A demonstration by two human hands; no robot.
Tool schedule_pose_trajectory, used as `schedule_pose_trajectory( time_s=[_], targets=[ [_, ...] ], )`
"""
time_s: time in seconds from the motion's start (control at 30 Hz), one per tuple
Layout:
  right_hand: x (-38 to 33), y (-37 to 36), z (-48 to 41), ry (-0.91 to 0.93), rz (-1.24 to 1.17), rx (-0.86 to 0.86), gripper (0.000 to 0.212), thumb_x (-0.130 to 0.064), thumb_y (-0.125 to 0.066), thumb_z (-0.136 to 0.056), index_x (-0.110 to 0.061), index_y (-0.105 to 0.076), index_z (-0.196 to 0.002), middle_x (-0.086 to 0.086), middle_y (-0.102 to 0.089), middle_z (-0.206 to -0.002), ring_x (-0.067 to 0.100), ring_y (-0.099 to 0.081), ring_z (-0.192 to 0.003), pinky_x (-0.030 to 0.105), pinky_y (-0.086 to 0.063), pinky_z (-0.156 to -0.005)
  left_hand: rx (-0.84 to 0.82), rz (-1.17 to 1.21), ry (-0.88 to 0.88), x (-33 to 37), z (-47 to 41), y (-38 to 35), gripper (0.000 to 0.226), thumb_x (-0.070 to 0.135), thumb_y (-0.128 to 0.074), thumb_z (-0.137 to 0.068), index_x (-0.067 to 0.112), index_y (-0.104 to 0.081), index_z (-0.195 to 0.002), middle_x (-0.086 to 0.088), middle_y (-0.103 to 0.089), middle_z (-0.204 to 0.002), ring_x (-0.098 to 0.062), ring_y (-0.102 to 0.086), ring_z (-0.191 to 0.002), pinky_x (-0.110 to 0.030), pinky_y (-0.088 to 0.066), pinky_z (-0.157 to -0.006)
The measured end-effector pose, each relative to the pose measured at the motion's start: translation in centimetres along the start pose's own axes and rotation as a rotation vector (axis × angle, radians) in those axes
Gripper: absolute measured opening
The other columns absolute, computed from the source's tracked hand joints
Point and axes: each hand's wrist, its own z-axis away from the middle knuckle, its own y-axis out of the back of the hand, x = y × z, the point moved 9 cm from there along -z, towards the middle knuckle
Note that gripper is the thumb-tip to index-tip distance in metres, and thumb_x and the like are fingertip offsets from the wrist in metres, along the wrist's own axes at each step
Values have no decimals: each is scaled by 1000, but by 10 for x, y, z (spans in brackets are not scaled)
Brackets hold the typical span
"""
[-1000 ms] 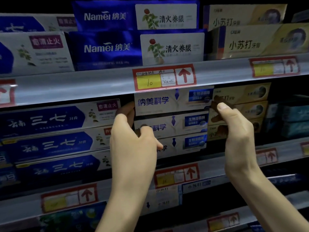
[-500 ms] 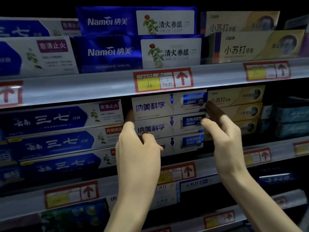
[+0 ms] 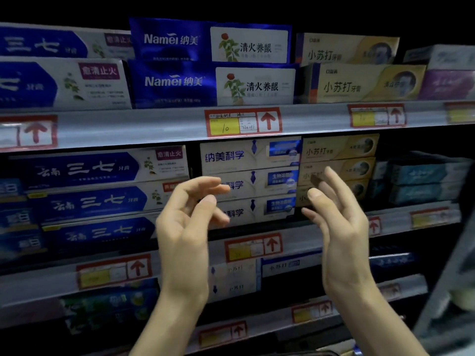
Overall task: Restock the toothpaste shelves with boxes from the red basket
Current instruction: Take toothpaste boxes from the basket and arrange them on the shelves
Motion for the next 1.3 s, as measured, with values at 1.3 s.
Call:
schedule_pose_trajectory(
  time_s=[1.3],
  targets=[
    [79, 140, 184, -598, 232, -31, 24, -22, -72, -92, -19, -75, -115, 6, -78, -107, 26, -71, -109, 34, -54, -88, -402, -366, 946, -180, 241, 55, 17, 15, -59, -98, 12, -75, -100, -10, -78, -93, -17, -70, -77, -24, -51, -67]
  ],
)
